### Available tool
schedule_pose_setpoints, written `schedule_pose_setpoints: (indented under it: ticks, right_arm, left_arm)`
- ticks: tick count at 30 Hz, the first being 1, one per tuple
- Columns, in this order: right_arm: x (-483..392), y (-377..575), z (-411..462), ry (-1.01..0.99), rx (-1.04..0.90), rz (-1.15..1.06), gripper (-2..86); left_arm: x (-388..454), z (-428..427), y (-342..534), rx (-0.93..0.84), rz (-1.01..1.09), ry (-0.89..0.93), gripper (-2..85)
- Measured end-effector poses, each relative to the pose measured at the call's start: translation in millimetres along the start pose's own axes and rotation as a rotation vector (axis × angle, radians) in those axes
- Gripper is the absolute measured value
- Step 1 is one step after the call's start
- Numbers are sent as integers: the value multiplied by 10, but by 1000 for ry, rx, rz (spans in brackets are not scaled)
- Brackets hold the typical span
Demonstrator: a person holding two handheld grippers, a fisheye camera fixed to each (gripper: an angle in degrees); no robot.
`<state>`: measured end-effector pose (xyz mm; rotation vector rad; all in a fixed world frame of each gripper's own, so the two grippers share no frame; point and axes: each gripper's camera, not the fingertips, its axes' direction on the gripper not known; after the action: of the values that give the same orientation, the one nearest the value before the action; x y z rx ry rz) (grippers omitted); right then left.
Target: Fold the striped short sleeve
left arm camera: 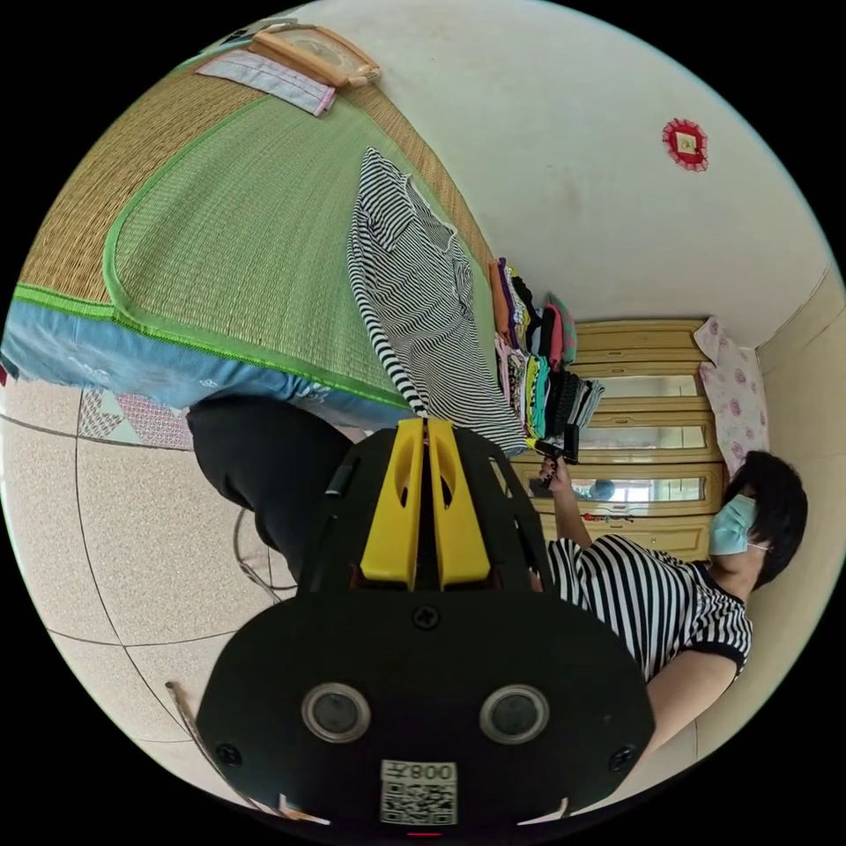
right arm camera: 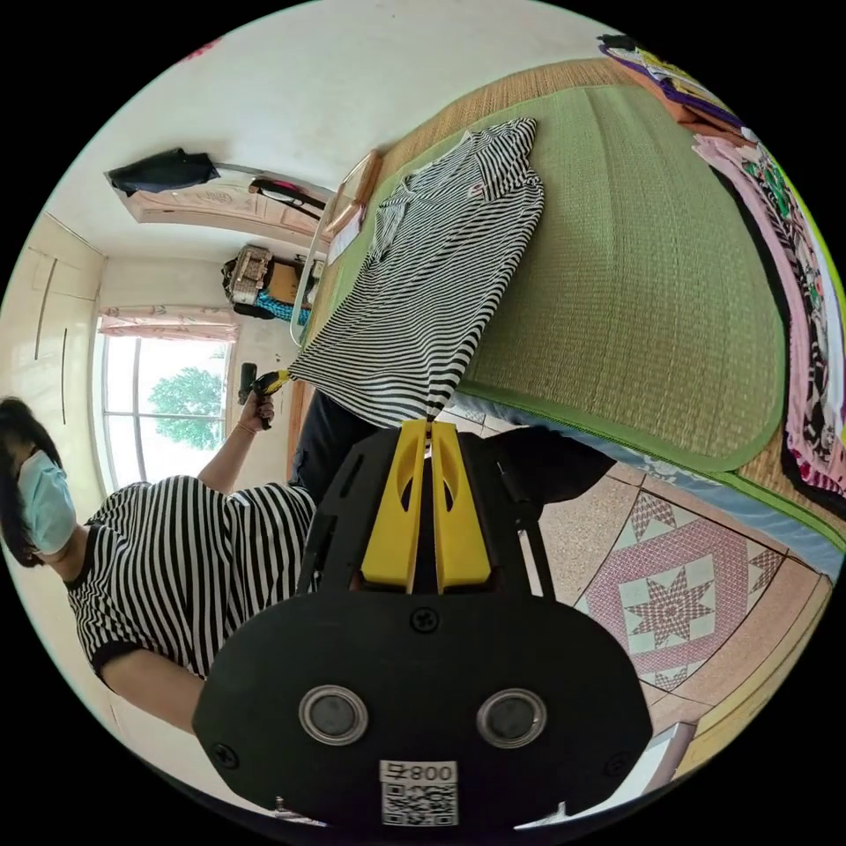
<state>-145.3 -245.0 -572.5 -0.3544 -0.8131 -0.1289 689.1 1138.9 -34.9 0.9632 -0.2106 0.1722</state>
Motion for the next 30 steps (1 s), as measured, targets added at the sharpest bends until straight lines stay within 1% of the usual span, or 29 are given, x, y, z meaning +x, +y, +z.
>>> schedule_pose_setpoints:
  ticks: [2, 5, 9, 13, 17, 20, 24, 30]
  right_arm:
    - [-28, 12, -79, 32, -22, 3, 6]
    - [100, 49, 27, 93, -77, 44, 7]
    - [577, 173, 402, 21, -114, 141, 14]
    - [1030, 365, 643, -24, -103, 243, 33]
    - [1448, 650, 729, -103, -29, 345, 74]
    - [1609, 800, 725, -184, 56, 361, 93]
    - [1772, 851, 761, -240, 143, 374, 113]
    - [1835, 750, 906, -233, 128, 375, 124]
  left_arm:
    - [-56, 26, 62, -7, -12, 6, 5]
    - [-207, 81, 175, -13, -58, 31, 5]
    - [-363, 158, 295, -23, -109, 50, 5]
    - [-390, 224, 320, -55, -124, 26, 6]
    - [-349, 250, 314, -78, -118, 0, 6]
    - [-321, 257, 307, -91, -117, -17, 6]
    - [-303, 270, 323, -98, -125, -27, 6]
    - [-313, 285, 424, -101, -137, -34, 6]
